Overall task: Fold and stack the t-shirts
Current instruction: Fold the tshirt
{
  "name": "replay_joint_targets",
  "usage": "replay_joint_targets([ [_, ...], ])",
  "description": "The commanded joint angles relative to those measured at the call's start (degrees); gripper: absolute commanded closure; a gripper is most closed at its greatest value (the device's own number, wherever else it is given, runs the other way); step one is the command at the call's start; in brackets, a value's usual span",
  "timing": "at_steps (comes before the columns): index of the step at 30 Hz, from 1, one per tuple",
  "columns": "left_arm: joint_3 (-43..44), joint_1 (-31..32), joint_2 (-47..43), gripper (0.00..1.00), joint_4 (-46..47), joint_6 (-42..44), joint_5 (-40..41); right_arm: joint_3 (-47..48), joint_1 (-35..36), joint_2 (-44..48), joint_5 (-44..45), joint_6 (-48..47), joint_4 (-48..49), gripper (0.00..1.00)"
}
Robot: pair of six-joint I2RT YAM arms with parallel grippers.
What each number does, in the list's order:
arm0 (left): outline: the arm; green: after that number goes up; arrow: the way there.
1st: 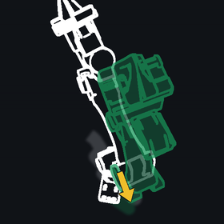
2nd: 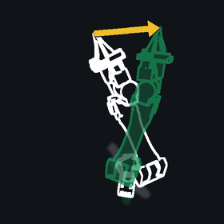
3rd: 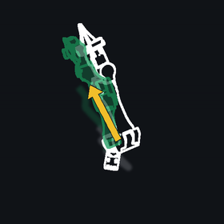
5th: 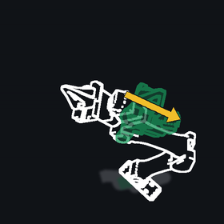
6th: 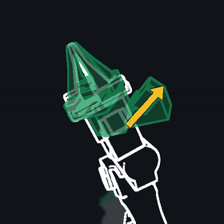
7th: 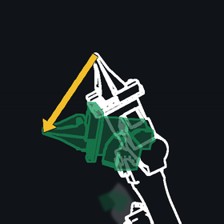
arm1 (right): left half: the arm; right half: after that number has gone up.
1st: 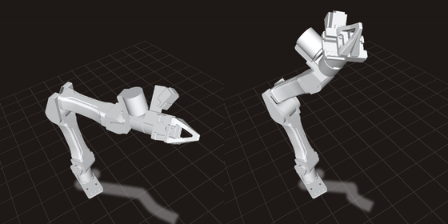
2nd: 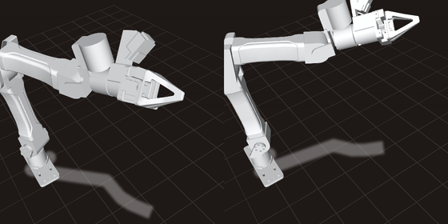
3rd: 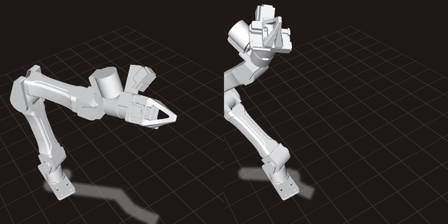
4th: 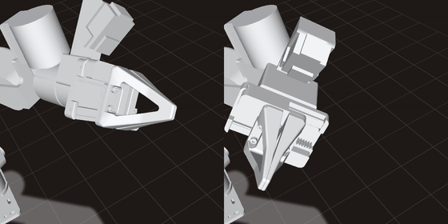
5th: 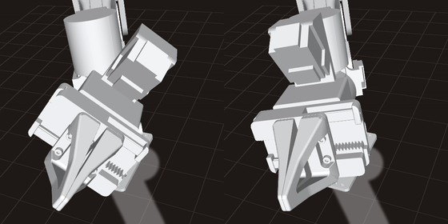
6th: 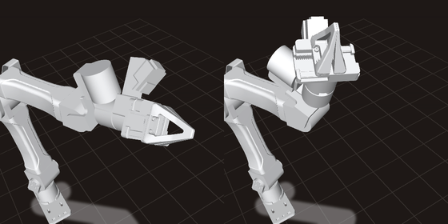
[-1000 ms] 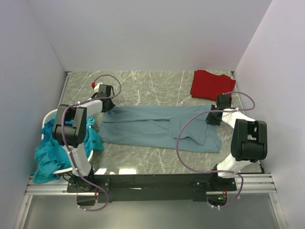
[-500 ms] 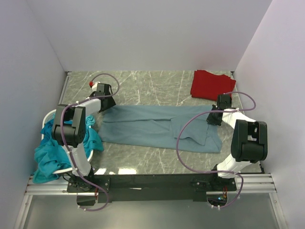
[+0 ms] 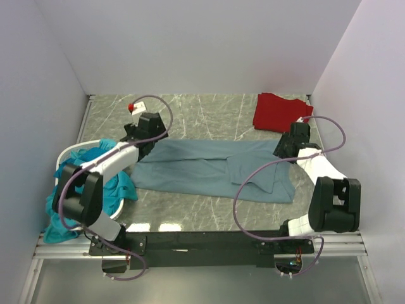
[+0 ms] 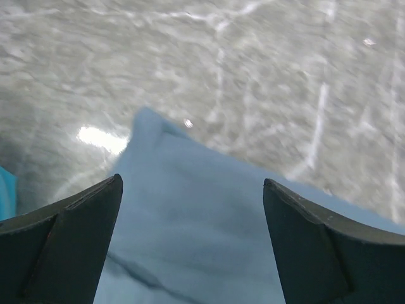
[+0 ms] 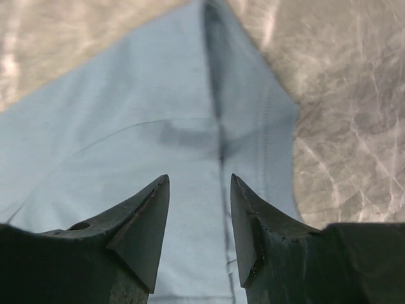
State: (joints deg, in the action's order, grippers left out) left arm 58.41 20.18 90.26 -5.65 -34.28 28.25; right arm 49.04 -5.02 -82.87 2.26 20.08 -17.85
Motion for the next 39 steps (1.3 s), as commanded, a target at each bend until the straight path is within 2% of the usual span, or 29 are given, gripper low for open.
replay_joint_targets([
  [1,-5.6,1.1,-5.0,0.03,5.2,0.7,-0.5,-0.4,2.8,5.3,3.4,0.3,0.3,0.49],
  [5,-10.4,1.1,-5.3,0.05,11.6,-0.4,-6.4,0.2,8.1,7.1,0.8,0.5,1.8,0.48],
  [10,-12.4,1.1,-0.1,0.05,15.4,-1.9,-9.9,2.4,11.4,2.4,-3.2,1.2,3.9,0.48],
  [15,-13.5,1.1,2.5,0.04,17.1,-2.9,-9.4,7.1,15.1,-6.5,-3.4,1.7,2.6,0.48],
  [22,-15.6,1.1,4.0,0.03,15.6,-5.9,-6.2,12.0,15.7,-15.7,-6.2,1.8,0.0,0.5],
  [29,-20.9,1.6,0.8,0.03,15.6,-11.2,-5.9,17.2,17.5,-21.6,-6.2,1.5,-3.4,0.51],
  [39,-27.7,6.1,-8.2,0.03,11.3,-15.7,-3.2,23.6,20.3,-26.3,-8.2,0.5,-7.0,0.51],
])
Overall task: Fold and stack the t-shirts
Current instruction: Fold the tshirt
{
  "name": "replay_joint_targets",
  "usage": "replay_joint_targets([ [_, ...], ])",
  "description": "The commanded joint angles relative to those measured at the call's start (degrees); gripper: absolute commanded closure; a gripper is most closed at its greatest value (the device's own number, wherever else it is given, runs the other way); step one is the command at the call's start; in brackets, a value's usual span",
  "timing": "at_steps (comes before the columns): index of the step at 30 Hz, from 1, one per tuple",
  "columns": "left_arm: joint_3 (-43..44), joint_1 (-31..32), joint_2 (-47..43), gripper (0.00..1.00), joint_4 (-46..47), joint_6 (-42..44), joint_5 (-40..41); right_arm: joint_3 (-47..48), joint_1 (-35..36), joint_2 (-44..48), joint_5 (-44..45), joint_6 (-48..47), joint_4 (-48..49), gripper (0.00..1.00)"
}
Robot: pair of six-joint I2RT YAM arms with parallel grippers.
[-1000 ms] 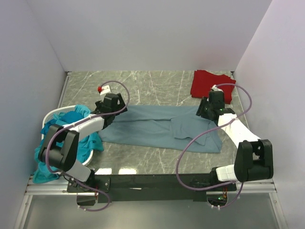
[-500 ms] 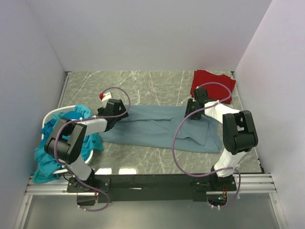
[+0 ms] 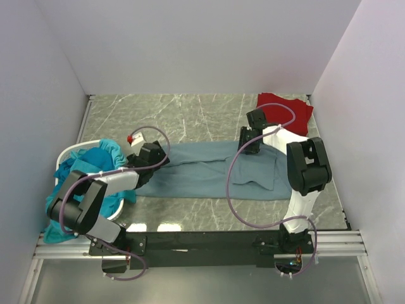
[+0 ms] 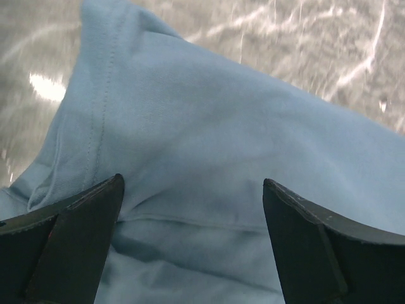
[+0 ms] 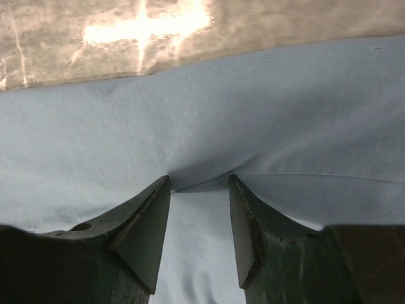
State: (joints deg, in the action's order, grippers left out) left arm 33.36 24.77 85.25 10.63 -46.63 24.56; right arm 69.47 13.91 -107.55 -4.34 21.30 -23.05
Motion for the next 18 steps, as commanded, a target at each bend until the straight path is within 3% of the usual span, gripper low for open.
replay_joint_targets([
  [1,-3.2,1.9,-4.0,0.03,-5.3,-3.8,0.6,3.6,1.7,-2.0,-1.9,-0.8,-2.2,0.5],
  [8,-8.8,5.4,-11.0,0.03,-7.3,-7.4,0.6,8.1,4.4,-5.6,-5.3,-1.9,-4.4,0.5],
  [18,-9.9,13.7,-16.5,0.03,-12.7,-13.2,2.3,15.3,8.0,-9.5,-7.7,-2.2,-6.9,0.5],
])
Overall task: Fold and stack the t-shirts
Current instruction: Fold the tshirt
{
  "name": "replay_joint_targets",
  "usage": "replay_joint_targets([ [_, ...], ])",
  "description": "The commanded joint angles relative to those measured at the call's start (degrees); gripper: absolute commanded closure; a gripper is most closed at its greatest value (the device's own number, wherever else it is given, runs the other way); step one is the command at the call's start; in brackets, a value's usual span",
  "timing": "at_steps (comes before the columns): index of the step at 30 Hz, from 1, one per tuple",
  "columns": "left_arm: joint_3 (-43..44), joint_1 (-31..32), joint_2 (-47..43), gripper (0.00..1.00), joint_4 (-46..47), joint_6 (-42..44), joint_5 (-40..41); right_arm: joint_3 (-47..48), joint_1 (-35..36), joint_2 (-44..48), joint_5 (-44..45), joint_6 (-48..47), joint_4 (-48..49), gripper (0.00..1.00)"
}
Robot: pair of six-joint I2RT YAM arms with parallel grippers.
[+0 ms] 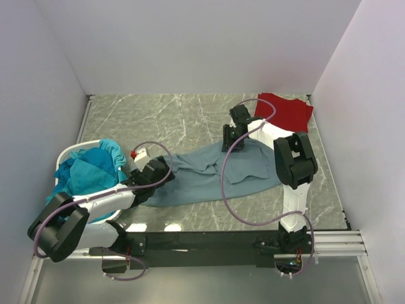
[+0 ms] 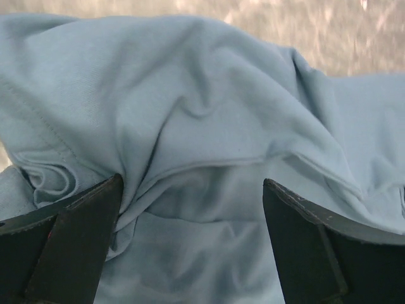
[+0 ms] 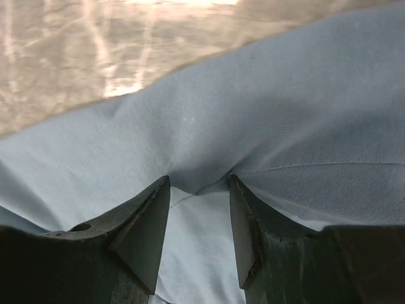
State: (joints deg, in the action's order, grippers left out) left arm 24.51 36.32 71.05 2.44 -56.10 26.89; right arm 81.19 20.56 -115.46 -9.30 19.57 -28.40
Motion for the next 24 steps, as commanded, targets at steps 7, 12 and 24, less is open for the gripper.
replay_joint_targets([
  [7,-1.9,4.2,-9.2,0.03,-10.3,-5.5,2.1,10.4,2.9,-5.9,-3.7,-0.3,-3.7,0.5],
  [12,-1.0,4.6,-13.4,0.03,-12.3,-4.3,1.9,16.5,3.7,-8.1,-3.8,-0.4,-4.3,0.5],
  [24,2.8,2.6,-8.9,0.04,-0.2,7.5,-3.3,6.0,4.2,10.7,-1.5,-0.4,3.3,0.49],
])
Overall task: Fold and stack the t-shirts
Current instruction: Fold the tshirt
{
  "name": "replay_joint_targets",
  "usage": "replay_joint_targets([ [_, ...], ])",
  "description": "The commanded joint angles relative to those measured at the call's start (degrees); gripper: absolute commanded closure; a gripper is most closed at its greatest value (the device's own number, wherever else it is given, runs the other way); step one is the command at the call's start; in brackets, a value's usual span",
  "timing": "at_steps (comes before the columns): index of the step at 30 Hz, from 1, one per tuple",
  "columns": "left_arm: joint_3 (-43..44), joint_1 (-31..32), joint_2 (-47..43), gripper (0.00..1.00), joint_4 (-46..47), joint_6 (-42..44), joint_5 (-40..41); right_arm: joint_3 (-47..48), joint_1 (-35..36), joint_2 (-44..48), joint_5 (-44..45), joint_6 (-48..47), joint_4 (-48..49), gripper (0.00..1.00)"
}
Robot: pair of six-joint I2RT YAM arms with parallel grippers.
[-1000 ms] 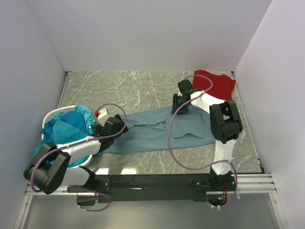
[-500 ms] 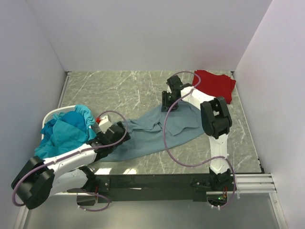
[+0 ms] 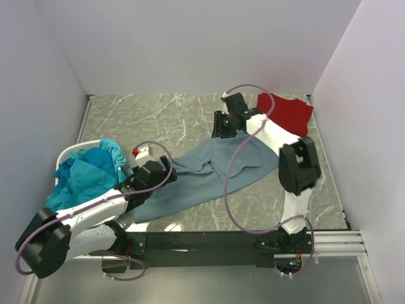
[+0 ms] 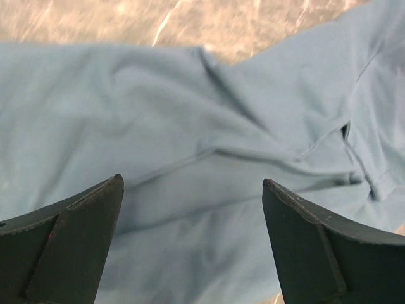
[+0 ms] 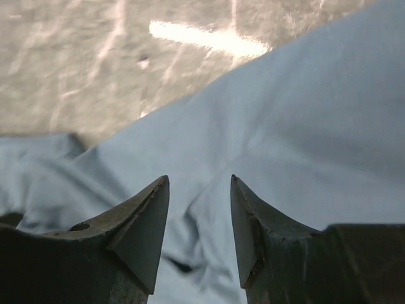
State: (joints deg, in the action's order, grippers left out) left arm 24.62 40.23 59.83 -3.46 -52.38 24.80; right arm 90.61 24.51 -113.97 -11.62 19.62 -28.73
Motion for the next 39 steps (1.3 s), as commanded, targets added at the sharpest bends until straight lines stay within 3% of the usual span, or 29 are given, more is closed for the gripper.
replay_joint_targets([
  [1,2.9,-2.9,3.3,0.04,6.4,4.4,-2.0,-5.0,0.3,10.4,1.1,-0.5,3.9,0.49],
  [10,4.2,-5.5,11.9,0.05,10.1,5.9,-4.3,-25.8,0.1,18.1,5.7,2.4,9.3,0.49],
  [15,2.0,-5.5,11.6,0.04,9.1,4.7,-3.9,-27.4,0.0,15.1,6.3,3.7,9.8,0.49],
  [19,-1.2,-5.5,9.3,0.04,7.8,2.3,-2.9,-23.3,0.2,10.2,5.6,4.4,6.7,0.52],
  [27,-3.3,-4.1,8.1,0.05,7.0,0.9,-6.6,-12.1,0.0,-0.9,-3.7,3.0,2.8,0.53],
  [33,-5.5,-0.3,6.9,0.05,6.4,-1.1,-8.9,7.7,0.1,-13.3,-7.0,0.6,-6.5,0.53],
  [39,-8.3,4.8,4.2,0.05,4.4,-5.8,-8.5,17.2,0.1,-20.7,-8.3,0.2,-10.7,0.52],
])
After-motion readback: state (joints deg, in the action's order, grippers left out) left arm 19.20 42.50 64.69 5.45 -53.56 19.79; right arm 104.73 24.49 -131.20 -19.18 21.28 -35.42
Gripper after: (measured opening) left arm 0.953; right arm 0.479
